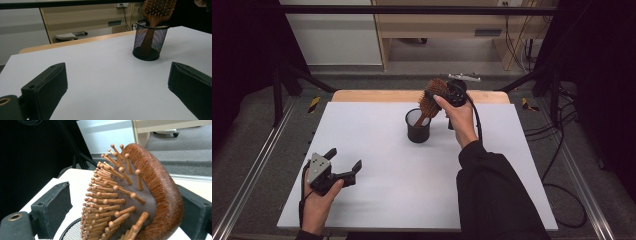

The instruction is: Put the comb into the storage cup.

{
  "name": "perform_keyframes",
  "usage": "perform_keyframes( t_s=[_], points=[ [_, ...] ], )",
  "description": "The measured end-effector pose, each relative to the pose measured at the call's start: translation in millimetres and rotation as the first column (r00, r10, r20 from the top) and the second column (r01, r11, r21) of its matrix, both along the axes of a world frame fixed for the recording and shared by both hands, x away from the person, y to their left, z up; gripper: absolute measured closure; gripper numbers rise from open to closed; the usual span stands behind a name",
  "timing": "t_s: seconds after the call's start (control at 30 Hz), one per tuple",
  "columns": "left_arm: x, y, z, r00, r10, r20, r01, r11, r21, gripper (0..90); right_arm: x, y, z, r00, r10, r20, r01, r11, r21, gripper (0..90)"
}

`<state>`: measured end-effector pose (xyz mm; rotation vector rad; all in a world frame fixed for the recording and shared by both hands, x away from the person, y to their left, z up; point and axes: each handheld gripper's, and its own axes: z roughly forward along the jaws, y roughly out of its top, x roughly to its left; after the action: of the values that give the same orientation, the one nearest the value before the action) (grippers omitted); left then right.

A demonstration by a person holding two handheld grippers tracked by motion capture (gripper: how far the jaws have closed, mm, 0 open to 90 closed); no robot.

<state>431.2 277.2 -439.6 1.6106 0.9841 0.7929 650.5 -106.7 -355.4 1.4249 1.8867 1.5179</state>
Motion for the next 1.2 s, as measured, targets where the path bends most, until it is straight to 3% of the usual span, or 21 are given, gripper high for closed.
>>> perform_keyframes(
  t_s=[0.37,0.47,0.63,0.77,1.2],
  points=[
    [-0.2,0.2,0.1,1.0000,0.001,0.000,-0.001,1.0000,0.001,2.7,-9.3,-1.3,6.6,0.9991,-0.020,0.038,0.020,1.000,-0.008,6.1],
    [-0.2,0.5,0.0,1.0000,0.001,0.000,-0.001,1.0000,0.001,2.7,-12.4,-2.2,9.4,0.9988,-0.013,0.046,0.012,1.000,0.022,6.2],
    [-0.1,1.1,0.0,1.0000,0.003,0.000,-0.003,1.0000,0.000,2.7,-18.8,-4.4,15.6,0.9973,-0.014,0.072,0.012,1.000,0.027,5.9],
    [-0.2,1.3,0.2,1.0000,0.003,0.002,-0.003,1.0000,0.001,2.6,-27.9,-11.6,21.1,0.9950,-0.043,0.090,0.035,0.996,0.084,6.6],
    [-2.2,4.4,1.6,0.9998,-0.003,0.018,0.003,0.9998,-0.017,2.3,-47.0,-35.6,38.0,0.9871,-0.064,0.147,0.055,0.996,0.067,10.2]
  ],
)
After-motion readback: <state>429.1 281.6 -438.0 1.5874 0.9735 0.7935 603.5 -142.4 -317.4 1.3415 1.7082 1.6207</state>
